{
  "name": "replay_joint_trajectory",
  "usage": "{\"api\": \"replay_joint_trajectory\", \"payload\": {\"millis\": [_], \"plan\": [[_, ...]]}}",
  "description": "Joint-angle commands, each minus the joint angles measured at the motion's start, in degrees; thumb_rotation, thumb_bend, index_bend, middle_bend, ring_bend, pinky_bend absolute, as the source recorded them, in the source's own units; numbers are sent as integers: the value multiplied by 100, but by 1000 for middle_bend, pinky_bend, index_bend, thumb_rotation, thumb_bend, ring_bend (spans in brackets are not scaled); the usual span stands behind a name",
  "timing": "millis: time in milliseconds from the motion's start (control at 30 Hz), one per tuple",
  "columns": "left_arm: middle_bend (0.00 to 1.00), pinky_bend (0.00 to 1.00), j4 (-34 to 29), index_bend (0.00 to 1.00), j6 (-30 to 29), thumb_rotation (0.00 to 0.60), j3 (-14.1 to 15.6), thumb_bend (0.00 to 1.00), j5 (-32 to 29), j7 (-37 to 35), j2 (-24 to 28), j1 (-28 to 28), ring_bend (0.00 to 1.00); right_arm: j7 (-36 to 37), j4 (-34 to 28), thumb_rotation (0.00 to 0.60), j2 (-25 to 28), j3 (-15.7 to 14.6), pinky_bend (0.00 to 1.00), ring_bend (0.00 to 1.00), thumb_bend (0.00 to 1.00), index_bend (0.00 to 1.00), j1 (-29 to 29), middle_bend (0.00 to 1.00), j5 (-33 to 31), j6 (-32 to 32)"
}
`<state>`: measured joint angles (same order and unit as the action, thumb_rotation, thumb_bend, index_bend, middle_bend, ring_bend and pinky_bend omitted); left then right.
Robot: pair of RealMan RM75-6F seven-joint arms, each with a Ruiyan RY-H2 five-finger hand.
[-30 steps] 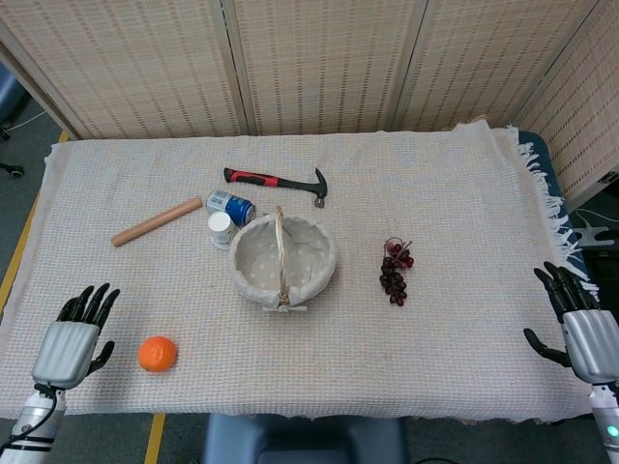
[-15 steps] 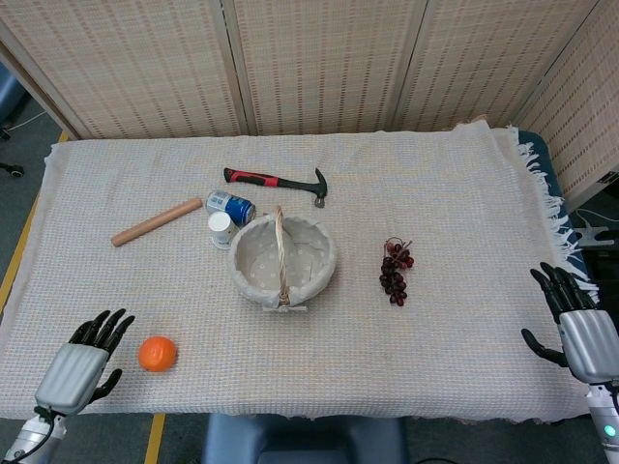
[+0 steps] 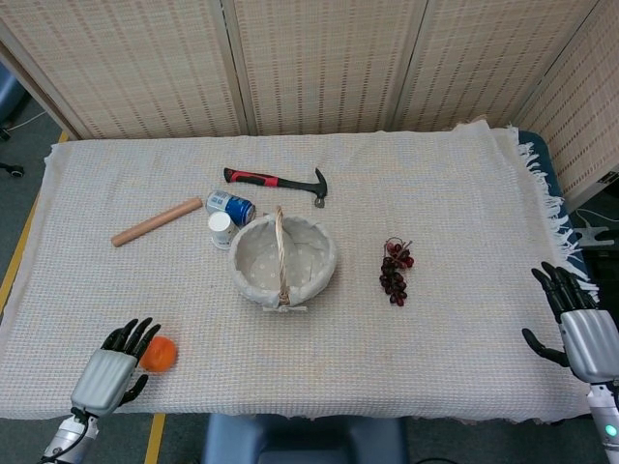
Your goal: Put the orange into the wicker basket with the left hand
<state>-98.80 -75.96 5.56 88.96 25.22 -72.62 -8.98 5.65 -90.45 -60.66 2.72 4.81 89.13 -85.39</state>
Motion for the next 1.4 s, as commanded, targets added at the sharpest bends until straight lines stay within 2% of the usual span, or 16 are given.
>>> {"api": "replay_joint_trajectory", "payload": {"millis": [33, 400, 733, 1167, 1267, 1400], "plan": [[0, 156, 81, 0, 43, 600, -11, 352, -62, -1, -60, 10, 0, 5, 1, 600, 0, 4, 237, 0, 189, 0, -2, 0, -2, -6], [0, 155, 438, 0, 284, 600, -88, 352, -230, -197, -278, -86, 0, -81, -8, 600, -22, -18, 237, 0, 189, 0, 13, 0, 12, 34], [0, 154, 419, 0, 449, 600, -33, 352, -232, -234, -362, -152, 0, -69, -7, 600, -18, -21, 237, 0, 189, 0, 13, 0, 14, 33], [0, 153, 1018, 0, 665, 600, -258, 354, -489, -188, -956, -325, 1, -57, 3, 600, -13, -28, 237, 0, 189, 0, 15, 0, 30, 28], [0, 162, 1177, 0, 592, 600, -317, 354, -499, -199, -1068, -332, 35, -56, 2, 600, -10, -33, 237, 0, 189, 0, 18, 0, 31, 38], [40, 242, 1336, 6, 492, 600, -357, 359, -497, -238, -1182, -320, 148, -56, -4, 600, -5, -32, 237, 0, 189, 0, 22, 0, 27, 46]]}}
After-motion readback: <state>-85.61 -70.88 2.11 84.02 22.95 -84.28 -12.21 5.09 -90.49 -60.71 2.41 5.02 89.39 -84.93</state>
